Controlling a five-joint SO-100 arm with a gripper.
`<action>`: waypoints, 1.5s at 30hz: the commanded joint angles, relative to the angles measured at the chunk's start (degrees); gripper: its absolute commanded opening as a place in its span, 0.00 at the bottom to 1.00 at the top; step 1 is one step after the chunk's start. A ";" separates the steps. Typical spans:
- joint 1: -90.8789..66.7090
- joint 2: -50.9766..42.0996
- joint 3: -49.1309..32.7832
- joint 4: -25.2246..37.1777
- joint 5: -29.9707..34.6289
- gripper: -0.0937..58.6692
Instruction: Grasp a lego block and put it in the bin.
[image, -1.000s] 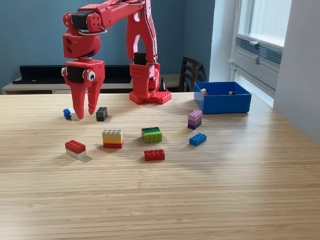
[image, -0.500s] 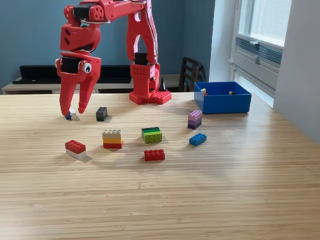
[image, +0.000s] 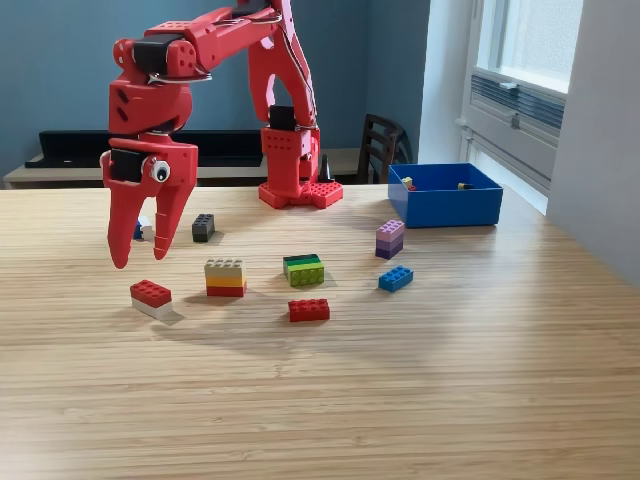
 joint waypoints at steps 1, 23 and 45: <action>-1.58 -1.41 -5.89 -0.26 2.90 0.37; -2.81 -15.12 -21.80 5.89 13.18 0.23; -1.32 -23.38 -31.99 13.27 17.93 0.00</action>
